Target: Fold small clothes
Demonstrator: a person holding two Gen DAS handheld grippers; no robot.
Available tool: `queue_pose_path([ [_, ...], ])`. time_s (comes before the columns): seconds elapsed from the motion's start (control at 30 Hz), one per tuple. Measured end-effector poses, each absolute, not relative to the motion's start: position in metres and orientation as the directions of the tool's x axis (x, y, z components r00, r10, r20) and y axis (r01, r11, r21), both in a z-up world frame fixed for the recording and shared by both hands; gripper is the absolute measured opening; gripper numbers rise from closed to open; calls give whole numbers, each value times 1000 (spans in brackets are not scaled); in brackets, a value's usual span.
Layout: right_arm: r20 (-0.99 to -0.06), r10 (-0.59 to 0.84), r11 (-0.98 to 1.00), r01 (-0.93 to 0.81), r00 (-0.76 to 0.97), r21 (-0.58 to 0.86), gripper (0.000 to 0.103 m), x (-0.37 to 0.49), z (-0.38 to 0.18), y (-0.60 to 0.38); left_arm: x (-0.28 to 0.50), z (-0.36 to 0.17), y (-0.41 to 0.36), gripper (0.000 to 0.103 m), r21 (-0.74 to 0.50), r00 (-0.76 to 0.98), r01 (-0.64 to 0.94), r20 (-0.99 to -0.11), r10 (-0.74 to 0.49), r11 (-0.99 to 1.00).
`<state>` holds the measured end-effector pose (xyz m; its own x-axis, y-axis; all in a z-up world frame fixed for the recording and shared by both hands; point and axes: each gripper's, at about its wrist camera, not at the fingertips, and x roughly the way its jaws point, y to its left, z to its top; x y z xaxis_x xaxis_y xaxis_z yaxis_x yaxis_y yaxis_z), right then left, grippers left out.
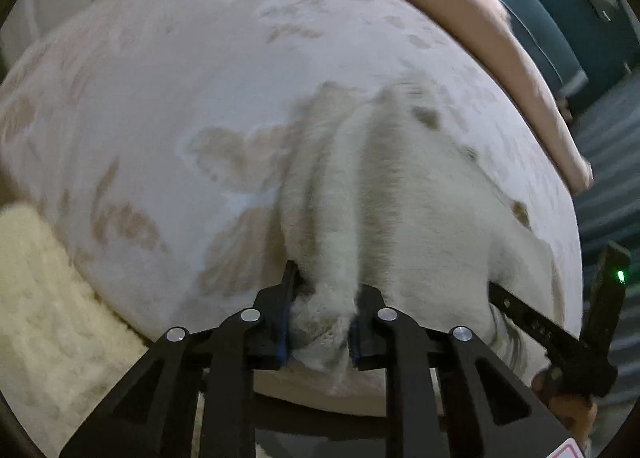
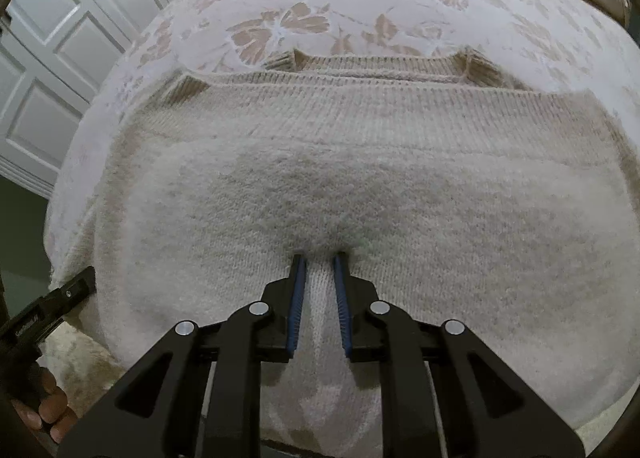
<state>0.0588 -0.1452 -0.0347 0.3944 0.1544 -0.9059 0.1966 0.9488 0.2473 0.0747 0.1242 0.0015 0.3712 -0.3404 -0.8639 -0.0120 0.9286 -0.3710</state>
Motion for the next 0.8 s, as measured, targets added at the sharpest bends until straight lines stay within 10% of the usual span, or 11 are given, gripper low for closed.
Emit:
queue_pose_path([
  [0.2,-828,297,858,247,477,450,51,25,-12,-171,59,69,74,10,-385,449,210,-779,-439,899],
  [0.47,-822,157,830,378,547,410,53,-60,2,-245,37,79,-72,7,-367,320,527,-750,-579,767],
  [0.8,-774,212,754,404,597,518,66,-85,4,-287,19,25,-99,10,-273,264,545,-841,-472,793],
])
